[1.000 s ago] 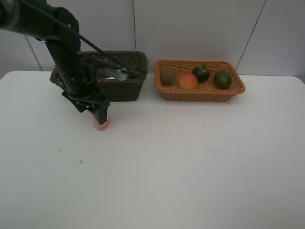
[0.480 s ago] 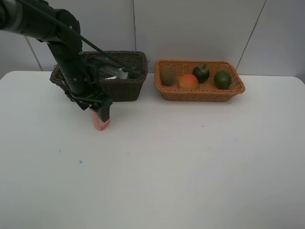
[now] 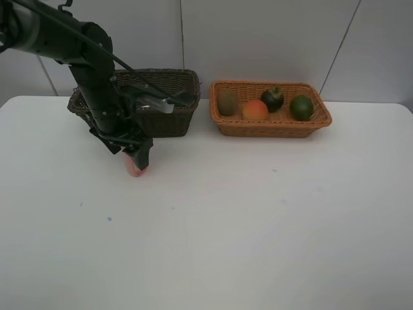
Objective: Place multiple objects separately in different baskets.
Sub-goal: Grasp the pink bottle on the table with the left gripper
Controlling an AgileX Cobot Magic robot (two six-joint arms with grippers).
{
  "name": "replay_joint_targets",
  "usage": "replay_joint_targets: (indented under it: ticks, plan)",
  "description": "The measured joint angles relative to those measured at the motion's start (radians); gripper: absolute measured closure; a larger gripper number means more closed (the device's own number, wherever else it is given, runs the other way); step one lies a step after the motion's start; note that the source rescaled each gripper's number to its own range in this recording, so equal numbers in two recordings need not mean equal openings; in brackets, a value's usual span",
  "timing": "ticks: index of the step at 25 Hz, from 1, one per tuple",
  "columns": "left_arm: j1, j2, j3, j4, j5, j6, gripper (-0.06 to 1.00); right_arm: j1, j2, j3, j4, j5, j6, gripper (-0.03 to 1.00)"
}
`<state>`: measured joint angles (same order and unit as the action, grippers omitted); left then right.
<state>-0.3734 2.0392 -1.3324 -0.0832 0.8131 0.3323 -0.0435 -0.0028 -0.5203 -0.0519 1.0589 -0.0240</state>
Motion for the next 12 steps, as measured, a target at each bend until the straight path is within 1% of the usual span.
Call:
replay_joint_targets:
  ticks: [3, 5, 6, 7, 9, 10, 12]
  plan:
    - [0.0, 0.0, 0.0, 0.0, 0.0, 0.0, -0.05, 0.0, 0.0, 0.0, 0.0, 0.0, 0.0, -0.02]
    - [0.0, 0.0, 0.0, 0.0, 0.0, 0.0, 0.02, 0.0, 0.0, 0.0, 0.0, 0.0, 0.0, -0.02]
    - [0.0, 0.0, 0.0, 0.0, 0.001, -0.002, 0.1, 0.0, 0.0, 0.0, 0.0, 0.0, 0.0, -0.02]
    - [0.0, 0.0, 0.0, 0.0, 0.003, -0.007, 0.22, 0.0, 0.0, 0.0, 0.0, 0.0, 0.0, -0.02]
    - [0.0, 0.0, 0.0, 0.0, 0.009, -0.02, 0.58, 0.0, 0.0, 0.0, 0.0, 0.0, 0.0, -0.02]
    - [0.0, 0.0, 0.0, 0.0, 0.012, -0.022, 0.69, 0.0, 0.0, 0.0, 0.0, 0.0, 0.0, -0.02]
    - [0.0, 0.0, 0.0, 0.0, 0.013, -0.024, 0.67, 0.0, 0.0, 0.0, 0.0, 0.0, 0.0, -0.02]
